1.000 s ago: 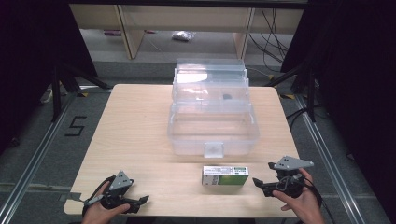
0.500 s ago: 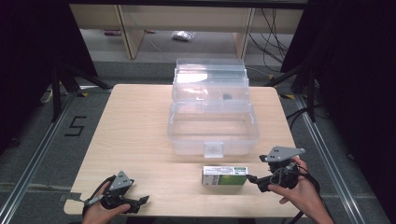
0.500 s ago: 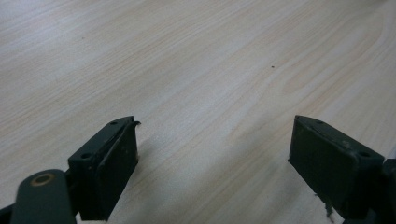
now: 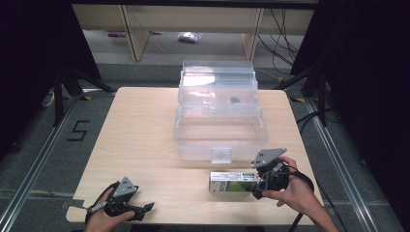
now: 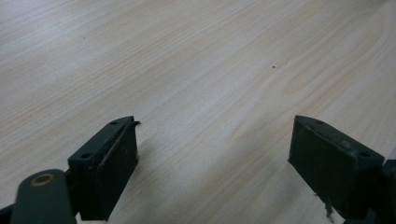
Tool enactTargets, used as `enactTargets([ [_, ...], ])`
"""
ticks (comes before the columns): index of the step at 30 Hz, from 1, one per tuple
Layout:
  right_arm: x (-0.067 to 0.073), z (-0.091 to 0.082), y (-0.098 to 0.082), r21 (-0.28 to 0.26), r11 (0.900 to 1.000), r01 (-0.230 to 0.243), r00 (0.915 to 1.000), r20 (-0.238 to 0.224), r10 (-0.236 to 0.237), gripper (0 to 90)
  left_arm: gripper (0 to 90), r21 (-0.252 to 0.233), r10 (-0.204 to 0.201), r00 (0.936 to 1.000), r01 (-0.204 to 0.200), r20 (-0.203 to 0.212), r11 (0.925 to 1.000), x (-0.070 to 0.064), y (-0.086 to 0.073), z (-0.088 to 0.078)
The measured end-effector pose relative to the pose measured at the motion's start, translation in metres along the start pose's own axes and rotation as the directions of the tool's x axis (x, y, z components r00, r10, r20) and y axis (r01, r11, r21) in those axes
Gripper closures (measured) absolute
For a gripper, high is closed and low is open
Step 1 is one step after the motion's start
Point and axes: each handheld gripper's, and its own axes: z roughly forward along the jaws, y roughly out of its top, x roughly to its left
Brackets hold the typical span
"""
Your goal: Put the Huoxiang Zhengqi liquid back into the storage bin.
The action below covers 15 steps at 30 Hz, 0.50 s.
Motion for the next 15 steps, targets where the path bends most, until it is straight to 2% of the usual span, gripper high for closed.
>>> enactTargets([
  [1, 0.001, 0.002, 0.002, 0.01, 1.0, -0.012, 0.9999, -0.001, 0.012, 20.4, 15.0, 0.018, 0.023, 0.9997, -0.023, 0.0, 0.9996, 0.001, 0.0, -0.001],
  [2, 0.001, 0.004, 0.004, 0.027, 1.0, -0.003, 1.0, -0.008, 0.003, 20.4, 15.0, -0.001, -0.003, 1.0, 0.003, -0.004, 1.0, 0.0, 0.0, 0.0],
  [4, -0.001, 0.01, 0.008, 0.035, 0.999, 0.037, 0.9992, -0.02, -0.036, 20.5, 15.0, 0.001, -0.005, 1.0, 0.005, -0.002, 1.0, 0.0, 0.0, 0.0],
  [5, 0.0, 0.012, 0.01, 0.048, 0.998, 0.028, 0.9994, -0.02, -0.028, 20.5, 15.0, 0.007, 0.003, 1.0, -0.003, -0.007, 1.0, 0.001, 0.0, 0.0],
  [7, -0.001, 0.019, 0.016, 0.078, 0.995, 0.061, 0.9976, -0.038, -0.058, 20.7, 15.0, 0.002, 0.0, 1.0, 0.0, -0.002, 1.0, 0.0, 0.0, 0.0],
  [9, 0.0, 0.02, 0.018, 0.095, 0.994, 0.059, 0.9976, -0.041, -0.056, 21.1, 15.0, -0.001, -0.002, 1.0, 0.002, -0.005, 1.0, 0.001, 0.0, 0.001],
  [13, 0.001, 0.029, 0.025, 0.124, 0.987, 0.1, 0.9938, -0.062, -0.093, 23.6, 15.0, 0.005, 0.002, 1.0, -0.002, -0.002, 1.0, 0.001, 0.0, 0.0],
  [15, 0.002, 0.032, 0.027, 0.142, 0.985, 0.099, 0.9935, -0.069, -0.09, 25.7, 15.0, 0.005, 0.002, 1.0, -0.002, 0.001, 1.0, 0.001, 0.0, 0.0],
])
